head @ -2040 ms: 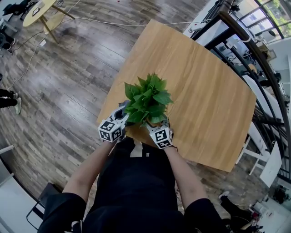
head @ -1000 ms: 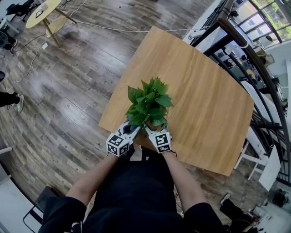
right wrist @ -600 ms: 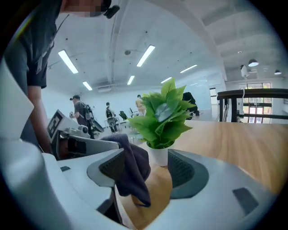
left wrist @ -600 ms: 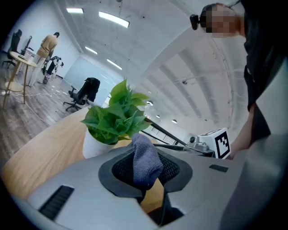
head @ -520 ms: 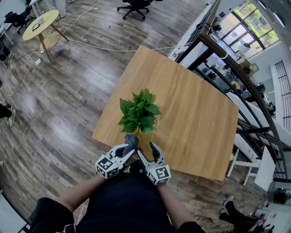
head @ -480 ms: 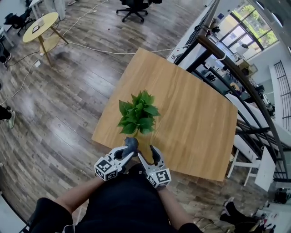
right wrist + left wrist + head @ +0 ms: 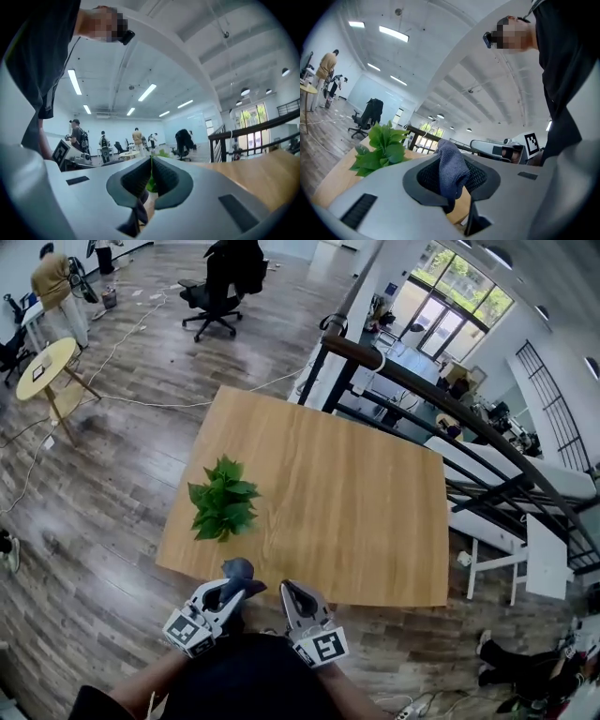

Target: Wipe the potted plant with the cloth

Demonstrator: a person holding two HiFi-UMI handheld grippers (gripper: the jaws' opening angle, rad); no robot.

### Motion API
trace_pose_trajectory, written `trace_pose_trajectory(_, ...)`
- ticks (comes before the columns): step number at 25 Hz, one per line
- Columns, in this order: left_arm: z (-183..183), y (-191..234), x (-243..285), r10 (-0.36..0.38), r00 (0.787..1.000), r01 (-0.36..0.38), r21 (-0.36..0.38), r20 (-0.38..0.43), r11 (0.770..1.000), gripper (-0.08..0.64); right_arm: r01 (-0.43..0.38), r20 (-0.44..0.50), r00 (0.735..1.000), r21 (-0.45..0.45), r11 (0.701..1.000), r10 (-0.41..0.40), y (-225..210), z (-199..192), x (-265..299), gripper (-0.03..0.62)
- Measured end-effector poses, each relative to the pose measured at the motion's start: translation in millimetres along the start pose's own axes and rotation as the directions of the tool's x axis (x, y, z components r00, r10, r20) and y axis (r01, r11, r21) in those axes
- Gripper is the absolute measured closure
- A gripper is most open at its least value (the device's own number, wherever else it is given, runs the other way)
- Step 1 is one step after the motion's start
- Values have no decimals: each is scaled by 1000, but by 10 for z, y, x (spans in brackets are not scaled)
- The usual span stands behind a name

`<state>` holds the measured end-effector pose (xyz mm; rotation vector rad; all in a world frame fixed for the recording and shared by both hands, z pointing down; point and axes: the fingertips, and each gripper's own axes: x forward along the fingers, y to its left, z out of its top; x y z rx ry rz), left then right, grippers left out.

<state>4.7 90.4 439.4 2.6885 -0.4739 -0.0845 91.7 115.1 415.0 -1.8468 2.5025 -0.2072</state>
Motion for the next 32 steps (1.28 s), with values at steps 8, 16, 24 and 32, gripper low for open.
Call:
trace_pose_trajectory(8, 378, -811, 195, -11, 999, 5, 126, 49, 992, 463, 43, 172, 985, -245, 969, 0, 74, 778, -488, 574)
trace_pose_trajectory(16, 120, -1026, 82, 104, 994, -108, 125, 37, 986, 463, 24, -24, 999, -169, 985, -29, 25, 267, -938, 575)
trace_pose_trajectory(24, 62, -1250, -65, 155, 983, -165, 109, 98, 980, 463, -2, 127, 992, -191, 981, 27, 177, 647, -1130, 575)
trace_pose_trajectory(32, -69, -1342, -100, 166, 983, -175, 138, 76, 975, 463, 6, 135, 991, -32, 999, -2, 165, 678, -1200, 575)
